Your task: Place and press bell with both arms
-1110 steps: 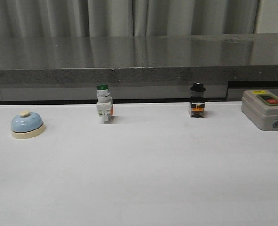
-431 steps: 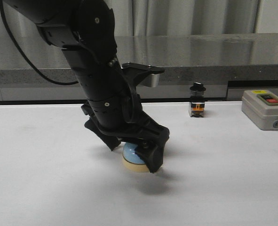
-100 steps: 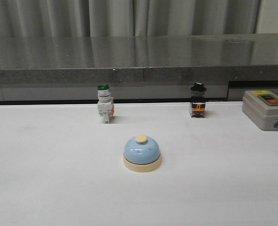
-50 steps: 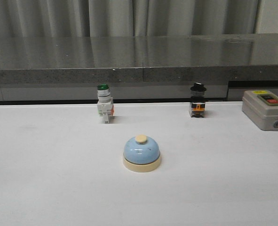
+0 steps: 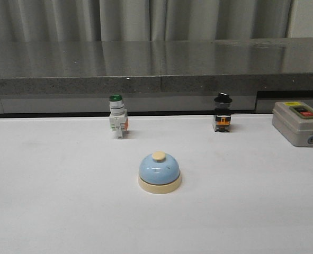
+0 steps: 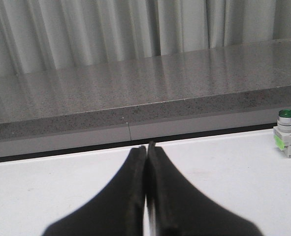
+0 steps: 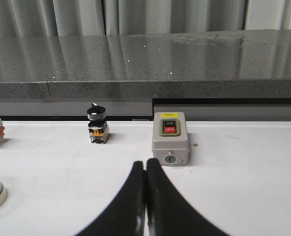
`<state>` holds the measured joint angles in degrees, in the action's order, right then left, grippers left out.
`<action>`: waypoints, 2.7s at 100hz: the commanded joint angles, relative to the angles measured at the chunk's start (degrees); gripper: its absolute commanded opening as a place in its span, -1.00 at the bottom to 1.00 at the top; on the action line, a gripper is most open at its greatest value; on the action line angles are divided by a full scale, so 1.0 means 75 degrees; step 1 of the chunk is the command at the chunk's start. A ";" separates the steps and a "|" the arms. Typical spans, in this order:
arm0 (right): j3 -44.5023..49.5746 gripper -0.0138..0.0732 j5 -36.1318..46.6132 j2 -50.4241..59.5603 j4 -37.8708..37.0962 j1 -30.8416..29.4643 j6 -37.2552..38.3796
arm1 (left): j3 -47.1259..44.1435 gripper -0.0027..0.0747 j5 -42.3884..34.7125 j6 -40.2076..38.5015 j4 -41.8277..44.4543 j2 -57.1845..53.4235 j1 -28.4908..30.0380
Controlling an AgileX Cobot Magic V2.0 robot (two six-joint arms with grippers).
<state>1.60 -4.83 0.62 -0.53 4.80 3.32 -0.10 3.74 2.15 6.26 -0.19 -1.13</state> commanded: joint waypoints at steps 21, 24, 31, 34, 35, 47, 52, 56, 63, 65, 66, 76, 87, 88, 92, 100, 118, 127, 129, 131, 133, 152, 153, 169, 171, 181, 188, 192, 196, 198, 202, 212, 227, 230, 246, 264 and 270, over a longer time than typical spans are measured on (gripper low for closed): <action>-0.0117 -0.82 0.0645 0.0109 -0.0099 -0.0034 -0.0057 | -0.0303 -0.98 -0.0654 -0.0078 0.0001 -0.0228 0.0002; -0.0117 -0.82 0.0645 0.0109 -0.0099 -0.0034 -0.0057 | -0.0303 -0.98 -0.0654 -0.0078 0.0001 -0.0228 0.0002; -0.0114 -0.82 0.0692 0.0109 -0.0099 -0.0034 -0.0057 | -0.0303 -0.98 -0.0654 -0.0078 0.0001 -0.0228 0.0002; -0.0114 -0.82 0.0825 0.0109 -0.0099 -0.0034 -0.0057 | -0.0303 -0.98 -0.0654 -0.0078 0.0001 -0.0228 0.0002; -0.0114 -0.82 0.0866 0.0109 -0.0099 -0.0034 -0.0057 | -0.0303 -0.98 -0.0654 -0.0078 0.0001 -0.0228 0.0002; -0.0130 -0.82 0.1756 0.0109 -0.0099 -0.0034 -0.0013 | -0.0303 -0.98 -0.0654 -0.0078 0.0001 -0.0228 0.0002; -0.0237 -0.82 0.1894 0.0109 -0.0099 -0.0034 0.0070 | -0.0303 -0.98 -0.0654 -0.0078 0.0001 -0.0228 0.0002; -0.0412 -0.82 0.1822 0.0092 -0.0099 -0.0034 0.0087 | -0.0303 -0.98 -0.0654 -0.0078 0.0001 -0.0228 0.0002; -0.0918 -0.82 0.1278 -0.0005 -0.0099 -0.0034 0.0087 | -0.0303 -0.98 -0.0654 -0.0078 0.0001 -0.0228 0.0002; -0.1036 -0.82 0.1132 -0.0038 -0.0099 -0.0034 0.0087 | -0.0303 -0.98 -0.0654 -0.0078 0.0001 -0.0228 0.0002; -0.1096 -0.82 0.1057 -0.0063 -0.0099 -0.0034 0.0087 | -0.0303 -0.98 -0.0654 -0.0078 0.0001 -0.0228 0.0002; -0.2040 -0.82 -0.0181 -0.0587 -0.0099 -0.0034 0.0087 | -0.0303 -0.98 -0.0654 -0.0078 0.0001 -0.0228 0.0002; -0.3247 -0.82 -0.1516 -0.1602 -0.0099 -0.0034 0.0087 | -0.0303 -0.98 -0.0654 -0.0078 0.0001 -0.0228 0.0002; -0.3399 -0.82 -0.1686 -0.1674 -0.0099 -0.0034 0.0087 | -0.0303 -0.98 -0.0654 -0.0078 0.0001 -0.0228 0.0002; -0.3774 -0.82 -0.2195 -0.2124 -0.0099 -0.0034 0.0087 | -0.0303 -0.98 -0.0654 -0.0078 0.0001 -0.0228 0.0002; -0.4611 -0.82 -0.3047 -0.3054 -0.0099 -0.0034 0.0057 | -0.0303 -0.98 -0.0654 -0.0078 0.0001 -0.0228 0.0002; -0.5787 -0.82 -0.4315 -0.4693 -0.0099 -0.0034 0.0054 | -0.0303 -0.98 -0.0654 -0.0078 0.0001 -0.0228 0.0002; -0.5950 -0.82 -0.4341 -0.5255 -0.0099 -0.0034 0.0054 | -0.0303 -0.98 -0.0654 -0.0078 0.0001 -0.0228 0.0002; -0.5950 -0.82 -0.4319 -0.5359 -0.0099 -0.0034 0.0054 | -0.0303 -0.98 -0.0654 -0.0078 0.0001 -0.0228 0.0002; -0.5950 -0.82 -0.4300 -0.5463 -0.0099 -0.0034 0.0054 | -0.0303 -0.98 -0.0654 -0.0078 0.0001 -0.0228 0.0002; -0.5950 -0.82 -0.4290 -0.5564 -0.0099 -0.0034 0.0054 | -0.0303 -0.98 -0.0654 -0.0078 0.0001 -0.0228 0.0002; -0.5958 -0.82 -0.4134 -0.6202 -0.0059 -0.0034 0.0054 | -0.0303 -0.98 -0.0654 -0.0078 0.0001 -0.0228 0.0002; -0.5959 -0.82 -0.4115 -0.6224 -0.0061 -0.0024 0.0054 | -0.0303 -0.98 -0.0654 -0.0078 0.0001 -0.0228 0.0002; -0.6166 -0.82 -0.4056 -0.6894 -0.0052 0.0216 -0.0090 | -0.0303 -0.98 -0.0654 -0.0078 0.0001 -0.0228 0.0002; -0.6218 -0.82 -0.4048 -0.7012 -0.0052 0.0259 -0.0086 | -0.0303 -0.98 -0.0654 -0.0078 0.0001 -0.0228 0.0002; -0.6499 -0.82 -0.4022 -0.7646 -0.0052 0.0696 -0.0086 | -0.0303 -0.98 -0.0654 -0.0078 0.0001 -0.0228 0.0002; -0.6723 -0.82 -0.3984 -0.8152 -0.0044 0.1060 -0.0086 | -0.0303 -0.98 -0.0654 -0.0078 0.0001 -0.0228 0.0002; -0.6870 -0.82 -0.3975 -0.8473 -0.0035 0.1249 -0.0086 | -0.0303 -0.98 -0.0654 -0.0078 0.0001 -0.0228 0.0002; -0.7027 -0.82 -0.3969 -0.8812 -0.0035 0.1481 -0.0086 | -0.0303 -0.98 -0.0654 -0.0078 0.0001 -0.0228 0.0002; -0.7109 -0.82 -0.3952 -0.8984 -0.0035 0.1597 -0.0086 | -0.0303 -0.98 -0.0654 -0.0078 0.0001 -0.0228 0.0002; -0.7243 -0.82 -0.3911 -0.9268 -0.0035 0.1825 -0.0086 | -0.0303 -0.98 -0.0654 -0.0078 0.0001 -0.0228 0.0002; -0.7643 -0.82 -0.3701 -1.0106 -0.0035 0.2291 -0.0086 | -0.0303 -0.98 -0.0654 -0.0078 0.0001 -0.0228 0.0002; -0.8260 -0.82 -0.3527 -1.1172 -0.0029 0.2840 -0.0086 | -0.0303 -0.98 -0.0654 -0.0078 0.0001 -0.0228 0.0002; -0.8393 -0.82 -0.3527 -1.1362 -0.0020 0.2961 -0.0086 | -0.0303 -0.98 -0.0654 -0.0078 0.0001 -0.0228 0.0002; -0.9148 -0.82 -0.3527 -1.2363 0.0070 0.3497 -0.0086 | -0.0303 -0.98 -0.0654 -0.0078 0.0001 -0.0228 0.0002; -0.9885 -0.82 -0.3567 -1.3304 0.0070 0.3955 -0.0086 | -0.0303 -0.98 -0.0654 -0.0078 0.0001 -0.0228 0.0002; -1.0061 -0.82 -0.3589 -1.3525 0.0070 0.4056 -0.0086 | -0.0303 -0.98 -0.0654 -0.0078 0.0001 -0.0228 0.0002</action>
<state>-70.44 -33.52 -101.23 0.00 34.41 3.27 -0.10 3.64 2.06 6.38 -0.19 -1.13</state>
